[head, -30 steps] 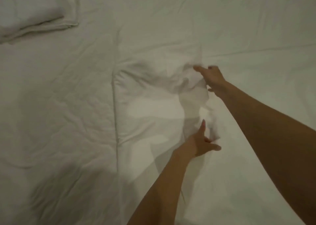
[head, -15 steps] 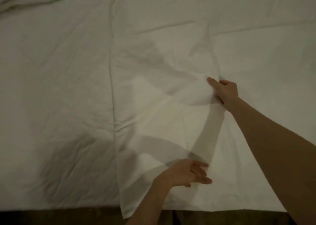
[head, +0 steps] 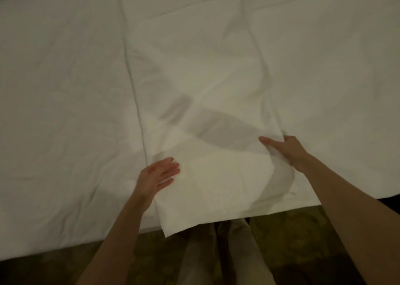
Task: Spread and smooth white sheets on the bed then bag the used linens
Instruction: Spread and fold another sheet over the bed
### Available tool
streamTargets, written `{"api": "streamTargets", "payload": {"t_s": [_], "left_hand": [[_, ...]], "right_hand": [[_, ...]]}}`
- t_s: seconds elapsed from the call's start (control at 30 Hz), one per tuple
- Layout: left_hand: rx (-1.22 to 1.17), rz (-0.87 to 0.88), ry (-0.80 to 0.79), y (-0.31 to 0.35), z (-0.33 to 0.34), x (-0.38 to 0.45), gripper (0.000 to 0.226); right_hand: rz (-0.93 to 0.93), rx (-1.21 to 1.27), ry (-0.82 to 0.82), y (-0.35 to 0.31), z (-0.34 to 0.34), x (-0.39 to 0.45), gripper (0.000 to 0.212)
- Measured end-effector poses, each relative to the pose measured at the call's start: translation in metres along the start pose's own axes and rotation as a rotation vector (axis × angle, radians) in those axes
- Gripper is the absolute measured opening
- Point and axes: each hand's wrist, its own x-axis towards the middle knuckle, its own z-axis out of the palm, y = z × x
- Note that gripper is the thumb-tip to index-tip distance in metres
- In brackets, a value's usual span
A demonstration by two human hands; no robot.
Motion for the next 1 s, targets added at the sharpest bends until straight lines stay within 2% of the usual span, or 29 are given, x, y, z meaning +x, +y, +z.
{"api": "streamTargets", "payload": {"t_s": [0.17,0.23,0.4,0.5,0.57,0.63,0.77,0.87,1.0], "left_hand": [[-0.170,0.022,0.129,-0.019,0.012,-0.007,0.024],[-0.256,-0.046,0.125,-0.034,0.018,-0.013,0.029],[-0.225,-0.467,-0.052,-0.095,0.065,-0.058,0.057],[-0.376,-0.560,-0.211,-0.128,0.090,-0.082,0.078],[-0.649,-0.483,-0.195,-0.135,0.105,-0.085,0.082],[-0.911,-0.350,-0.082,-0.130,0.121,-0.082,0.078],[-1.221,-0.078,0.115,-0.109,0.125,-0.076,0.050],[-1.251,0.059,0.287,-0.107,0.097,-0.072,0.029],[-1.207,0.072,0.350,-0.122,0.065,-0.065,0.027]], "right_hand": [[0.034,0.013,-0.177,0.016,-0.011,-0.010,0.047],[0.049,0.092,-0.245,0.023,-0.013,-0.019,0.046],[0.049,0.193,-0.268,0.034,-0.014,-0.037,0.039],[0.020,0.213,-0.289,0.030,-0.016,-0.046,0.029],[-0.001,0.216,-0.300,0.025,-0.019,-0.051,0.019],[-0.033,0.231,-0.326,0.020,-0.022,-0.056,0.023],[-0.109,0.273,-0.328,0.014,-0.029,-0.061,0.027],[-0.174,0.233,-0.266,0.021,-0.027,-0.058,0.019],[-0.169,0.119,-0.162,0.054,-0.008,-0.046,0.027]]}}
